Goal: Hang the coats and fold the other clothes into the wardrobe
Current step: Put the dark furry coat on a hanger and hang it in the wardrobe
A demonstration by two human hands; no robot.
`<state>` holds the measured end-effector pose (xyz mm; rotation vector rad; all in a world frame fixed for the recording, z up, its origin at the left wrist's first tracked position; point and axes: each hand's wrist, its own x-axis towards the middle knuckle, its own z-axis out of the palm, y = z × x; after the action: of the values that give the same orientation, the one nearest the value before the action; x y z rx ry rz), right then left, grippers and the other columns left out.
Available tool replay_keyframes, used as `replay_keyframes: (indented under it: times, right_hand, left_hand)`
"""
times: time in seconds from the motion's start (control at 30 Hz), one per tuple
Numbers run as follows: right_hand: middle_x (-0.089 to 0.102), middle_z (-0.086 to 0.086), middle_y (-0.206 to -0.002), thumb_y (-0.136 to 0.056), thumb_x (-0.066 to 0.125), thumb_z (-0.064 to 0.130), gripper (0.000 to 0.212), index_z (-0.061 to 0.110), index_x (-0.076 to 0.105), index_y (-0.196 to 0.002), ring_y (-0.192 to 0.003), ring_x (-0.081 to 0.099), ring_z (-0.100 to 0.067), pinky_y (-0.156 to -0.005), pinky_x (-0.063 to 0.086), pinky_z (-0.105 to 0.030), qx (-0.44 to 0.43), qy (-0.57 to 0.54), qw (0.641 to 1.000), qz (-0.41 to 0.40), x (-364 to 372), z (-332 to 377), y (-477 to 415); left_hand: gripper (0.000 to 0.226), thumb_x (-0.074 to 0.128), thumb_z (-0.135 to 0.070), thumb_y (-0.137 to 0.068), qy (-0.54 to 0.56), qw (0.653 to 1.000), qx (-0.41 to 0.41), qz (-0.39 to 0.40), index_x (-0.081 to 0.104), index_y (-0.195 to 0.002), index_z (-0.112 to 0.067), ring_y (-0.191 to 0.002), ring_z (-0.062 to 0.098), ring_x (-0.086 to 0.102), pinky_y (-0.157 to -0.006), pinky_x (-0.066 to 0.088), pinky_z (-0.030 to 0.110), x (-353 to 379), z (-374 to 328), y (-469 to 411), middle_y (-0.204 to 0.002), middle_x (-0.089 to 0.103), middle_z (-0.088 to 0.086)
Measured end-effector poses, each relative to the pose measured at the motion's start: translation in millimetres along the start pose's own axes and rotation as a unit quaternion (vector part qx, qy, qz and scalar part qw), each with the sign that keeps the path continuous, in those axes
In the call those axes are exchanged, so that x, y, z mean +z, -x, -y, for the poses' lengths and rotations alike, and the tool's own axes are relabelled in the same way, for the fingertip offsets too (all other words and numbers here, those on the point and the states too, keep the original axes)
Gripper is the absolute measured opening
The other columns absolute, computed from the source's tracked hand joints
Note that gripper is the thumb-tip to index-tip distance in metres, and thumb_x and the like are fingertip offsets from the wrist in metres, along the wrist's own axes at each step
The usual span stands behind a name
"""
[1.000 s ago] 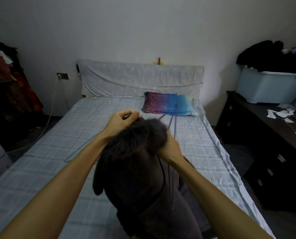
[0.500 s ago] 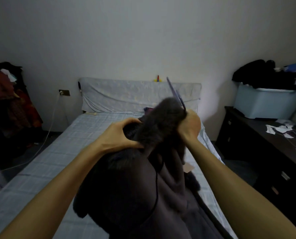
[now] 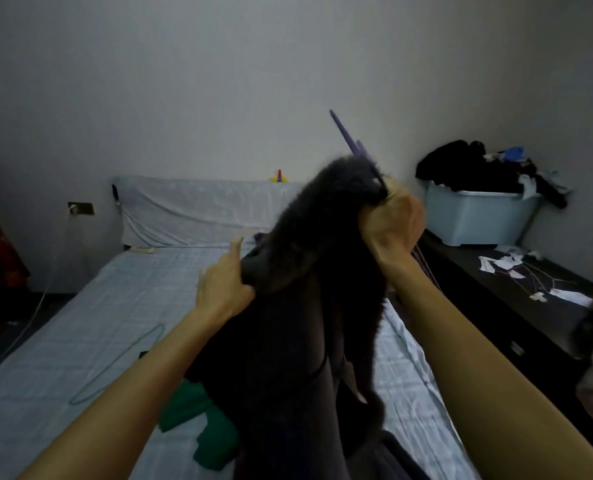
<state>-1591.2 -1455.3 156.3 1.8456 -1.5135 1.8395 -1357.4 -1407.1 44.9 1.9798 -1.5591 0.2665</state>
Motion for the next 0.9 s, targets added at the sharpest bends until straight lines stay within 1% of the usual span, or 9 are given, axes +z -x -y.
replay_keyframes:
  times: [0.07,0.13,0.27,0.4,0.6,0.7,0.77,0.83,0.9]
  right_hand:
    - [0.07,-0.018,-0.083,-0.084,0.053,0.018,0.017,0.015,0.07,-0.086,-0.078,0.062,-0.041,-0.061,0.042,-0.036,0.013,-0.002,1.0,0.012,-8.8,-8.6,1.2]
    - [0.07,-0.017,-0.083,-0.084,0.052,0.019,0.018,0.015,0.069,-0.087,-0.078,0.062,-0.04,-0.061,0.043,-0.036,0.0,0.009,0.999,0.039,-11.6,-10.6,4.1]
    - [0.07,-0.014,-0.092,-0.085,0.054,0.029,0.022,0.021,0.07,-0.097,-0.087,0.063,-0.039,-0.068,0.046,-0.036,-0.045,0.058,0.988,0.133,-10.4,6.4,20.5]
    - [0.071,-0.01,-0.099,-0.082,0.059,0.028,0.023,0.025,0.07,-0.103,-0.095,0.061,-0.037,-0.073,0.046,-0.035,-0.083,0.075,0.97,0.217,-6.3,24.1,47.1]
    - [0.072,0.004,-0.091,-0.076,0.072,0.026,0.038,0.028,0.068,-0.114,-0.083,0.066,-0.014,-0.082,0.052,-0.03,-0.06,-0.107,0.932,0.341,0.3,-1.5,74.8]
    - [0.056,0.003,-0.066,-0.089,0.063,0.03,0.037,0.023,0.059,-0.125,-0.061,0.052,-0.008,-0.068,0.042,-0.015,0.027,-0.165,0.935,0.312,0.9,-22.6,94.4]
    - [0.058,0.0,-0.065,-0.095,0.053,0.028,0.015,0.023,0.067,-0.094,-0.063,0.053,-0.013,-0.071,0.043,-0.029,0.055,-0.149,0.936,0.313,3.3,-34.8,110.5]
    - [0.051,0.002,-0.053,-0.096,0.048,0.028,0.04,0.014,0.049,-0.058,-0.054,0.049,-0.015,-0.062,0.041,-0.036,0.067,-0.132,0.928,0.342,5.2,-41.8,127.0]
    - [0.064,0.002,-0.061,-0.096,0.048,0.03,0.047,0.006,0.054,-0.056,-0.063,0.059,-0.01,-0.065,0.045,-0.032,0.102,-0.129,0.916,0.366,4.7,-47.1,137.2]
  left_hand:
    - [0.035,0.048,-0.034,-0.083,0.073,0.996,-0.038,0.022,0.06,-0.111,-0.018,-0.086,0.035,0.063,-0.071,0.045,0.038,6.3,14.6,5.6,-0.089,0.068,0.013]
    - [0.044,0.04,-0.048,-0.089,0.161,0.986,-0.039,-0.009,0.064,-0.091,-0.012,-0.081,0.028,0.062,-0.067,0.043,0.034,1.1,4.4,8.6,-0.086,0.067,0.011]
    - [0.055,0.065,-0.048,-0.08,0.394,0.918,0.049,-0.016,0.046,-0.127,-0.027,-0.09,0.006,0.056,-0.081,0.047,0.022,-28.1,-64.4,7.1,-0.111,0.057,0.0]
    - [0.076,0.072,-0.045,-0.053,0.335,0.94,0.042,0.047,0.054,-0.121,-0.017,-0.106,0.02,0.061,-0.087,0.051,0.032,-26.8,-86.4,5.3,-0.117,0.064,0.007]
    - [0.047,0.056,-0.023,-0.077,0.221,0.97,-0.069,0.076,0.058,-0.117,0.0,-0.113,0.035,0.056,-0.087,0.044,0.036,-16.3,-41.9,16.3,-0.121,0.059,0.025]
    - [0.054,0.058,-0.025,-0.082,0.216,0.959,-0.18,0.046,0.05,-0.13,-0.003,-0.123,0.034,0.048,-0.099,0.038,0.037,-12.6,-1.7,18.8,-0.132,0.052,0.023]
    - [0.055,0.06,-0.021,-0.087,0.229,0.948,-0.218,0.019,0.043,-0.136,-0.002,-0.13,0.03,0.043,-0.107,0.032,0.034,-14.0,18.3,18.2,-0.139,0.046,0.02]
    - [0.061,0.063,-0.027,-0.085,0.244,0.936,-0.254,-0.001,0.042,-0.137,-0.001,-0.13,0.029,0.042,-0.11,0.031,0.035,-20.1,32.8,16.0,-0.141,0.045,0.017]
    - [0.072,0.067,-0.041,-0.077,0.261,0.915,-0.307,-0.003,0.046,-0.135,-0.003,-0.128,0.029,0.045,-0.109,0.034,0.037,-27.8,46.9,13.5,-0.139,0.048,0.017]
